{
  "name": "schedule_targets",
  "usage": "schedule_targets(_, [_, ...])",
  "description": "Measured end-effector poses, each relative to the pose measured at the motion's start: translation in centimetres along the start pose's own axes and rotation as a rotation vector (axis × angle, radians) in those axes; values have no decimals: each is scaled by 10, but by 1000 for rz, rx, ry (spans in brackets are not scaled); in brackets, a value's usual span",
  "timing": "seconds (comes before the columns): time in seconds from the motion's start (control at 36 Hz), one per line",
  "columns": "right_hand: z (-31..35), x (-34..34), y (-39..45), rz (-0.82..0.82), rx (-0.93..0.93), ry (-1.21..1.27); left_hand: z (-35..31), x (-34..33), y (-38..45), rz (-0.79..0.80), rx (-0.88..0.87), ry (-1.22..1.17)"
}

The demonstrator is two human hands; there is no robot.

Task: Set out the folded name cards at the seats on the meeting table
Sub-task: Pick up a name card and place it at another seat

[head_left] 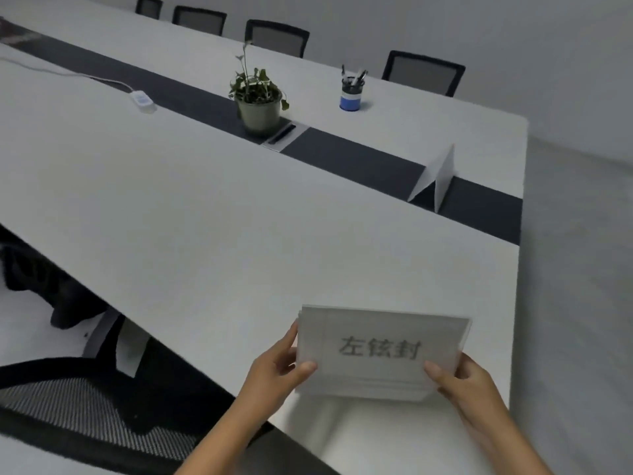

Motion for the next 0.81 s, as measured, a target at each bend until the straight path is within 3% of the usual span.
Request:
schedule_targets(0.17, [7,-13,-13,-44,25,-68,-3,8,2,67,14,113])
schedule_targets(0.39, [37,-5,-14,-296,280,-61,-41,20,-6,-195,-195,266])
schedule_targets(0.64, [47,-13,-15,-325,363,4,-57,19,-1,-252,-290,346])
schedule_targets(0.81, [56,-12,-21,-368,430,-138,-69,28,-4,-271,-315,348])
Point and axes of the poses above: each hand's wrist, its own y-axis towards the middle knuckle, its own x-axis out of the back of the hand, z = x × y, the point moved 5 cm from there along y, towards the middle knuckle, and after that the axes turned 12 degrees about z, right-handed, at the moved point
